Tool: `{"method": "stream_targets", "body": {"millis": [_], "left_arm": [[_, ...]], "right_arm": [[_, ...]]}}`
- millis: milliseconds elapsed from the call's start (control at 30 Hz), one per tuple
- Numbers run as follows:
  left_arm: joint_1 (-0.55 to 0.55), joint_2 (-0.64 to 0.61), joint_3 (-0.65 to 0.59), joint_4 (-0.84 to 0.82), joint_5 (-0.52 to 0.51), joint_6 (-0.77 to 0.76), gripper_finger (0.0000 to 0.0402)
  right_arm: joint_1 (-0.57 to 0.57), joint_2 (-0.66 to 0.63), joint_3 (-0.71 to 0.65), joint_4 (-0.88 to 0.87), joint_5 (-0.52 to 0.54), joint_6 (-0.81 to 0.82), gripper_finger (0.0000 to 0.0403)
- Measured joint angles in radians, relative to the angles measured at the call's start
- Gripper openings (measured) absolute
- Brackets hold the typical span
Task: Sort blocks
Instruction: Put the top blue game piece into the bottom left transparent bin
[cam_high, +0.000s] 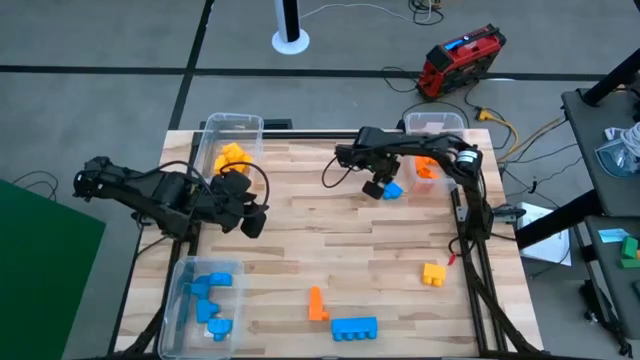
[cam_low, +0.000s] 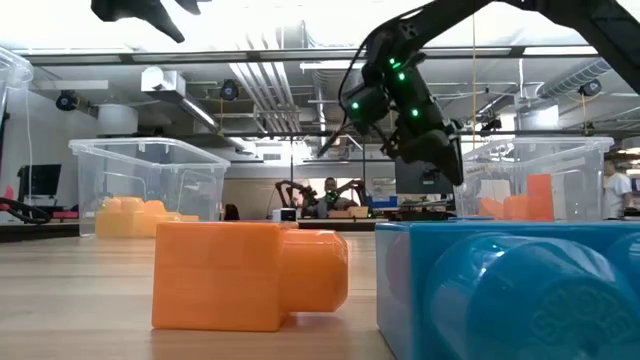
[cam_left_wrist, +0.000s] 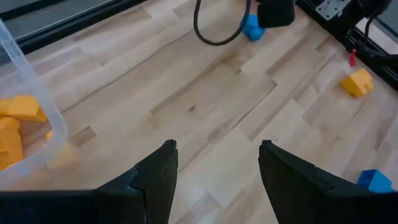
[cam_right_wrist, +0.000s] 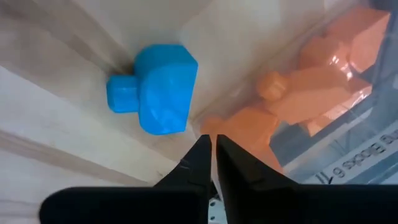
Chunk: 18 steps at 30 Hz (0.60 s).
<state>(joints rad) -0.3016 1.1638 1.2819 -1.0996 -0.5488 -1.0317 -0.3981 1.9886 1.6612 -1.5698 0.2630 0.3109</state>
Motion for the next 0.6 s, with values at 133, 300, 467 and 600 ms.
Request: {"method": "stream_targets", "body": {"millis": [133, 300, 467, 600], "left_arm": [[-0.001, 0.001, 0.000, 0.000, 0.000, -0.002, 0.0200], [-0.001, 0.001, 0.000, 0.000, -0.014, 0.003, 0.0200], [0.000, 0.001, 0.000, -0.001, -0.017, 0.005, 0.0201], [0.000, 0.001, 0.000, 0.000, -0.028, 0.005, 0.0201]], "right_arm": [[0.003, -0.001, -0.041, -0.001, 0.000, 0.000, 0.0015], [0.003, -0.013, -0.128, 0.007, 0.041, 0.015, 0.0010], [0.005, -0.017, -0.202, 0.033, 0.044, 0.019, 0.0009], [0.010, -0.017, -0.219, 0.065, 0.044, 0.014, 0.0009]]}}
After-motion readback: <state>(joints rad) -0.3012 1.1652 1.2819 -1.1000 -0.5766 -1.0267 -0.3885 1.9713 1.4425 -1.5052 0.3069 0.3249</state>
